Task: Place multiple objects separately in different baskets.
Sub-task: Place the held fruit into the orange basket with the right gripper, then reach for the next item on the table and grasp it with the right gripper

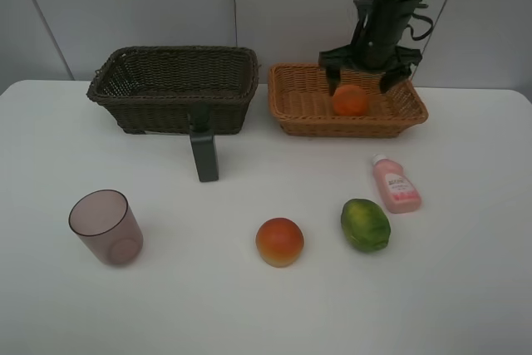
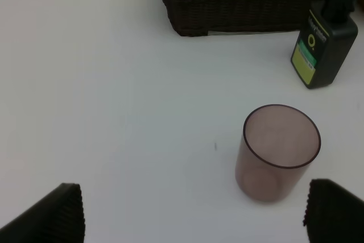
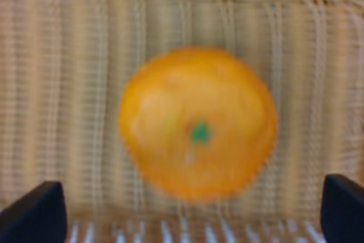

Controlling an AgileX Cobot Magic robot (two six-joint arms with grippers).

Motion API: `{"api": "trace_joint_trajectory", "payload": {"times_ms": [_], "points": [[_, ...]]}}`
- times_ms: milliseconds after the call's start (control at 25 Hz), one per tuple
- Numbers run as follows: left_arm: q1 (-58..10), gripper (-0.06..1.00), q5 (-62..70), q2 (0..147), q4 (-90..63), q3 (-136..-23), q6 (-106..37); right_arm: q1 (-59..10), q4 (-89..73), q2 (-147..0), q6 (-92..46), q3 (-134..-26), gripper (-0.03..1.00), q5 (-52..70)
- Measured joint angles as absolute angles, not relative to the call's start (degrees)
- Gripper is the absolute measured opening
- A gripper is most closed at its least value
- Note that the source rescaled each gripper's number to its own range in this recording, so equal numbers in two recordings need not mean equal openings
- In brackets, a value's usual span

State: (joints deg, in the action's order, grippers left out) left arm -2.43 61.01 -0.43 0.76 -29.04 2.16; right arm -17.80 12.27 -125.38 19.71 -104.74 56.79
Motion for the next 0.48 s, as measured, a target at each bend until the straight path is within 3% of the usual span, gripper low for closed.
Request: {"api": "trace_joint_trajectory", "payload": {"times_ms": [240, 480], "points": [[-2.43, 1.0, 61.01, -0.43, 0.76, -29.04, 2.16, -20.71, 7.47, -116.89, 12.74, -96.6, 0.95, 62.44], [-2.43, 1.0, 61.01, -0.43, 0.76, -29.04, 2.16, -24.24, 4.37, -105.18, 9.08, -77.97, 0.95, 59.19]]}}
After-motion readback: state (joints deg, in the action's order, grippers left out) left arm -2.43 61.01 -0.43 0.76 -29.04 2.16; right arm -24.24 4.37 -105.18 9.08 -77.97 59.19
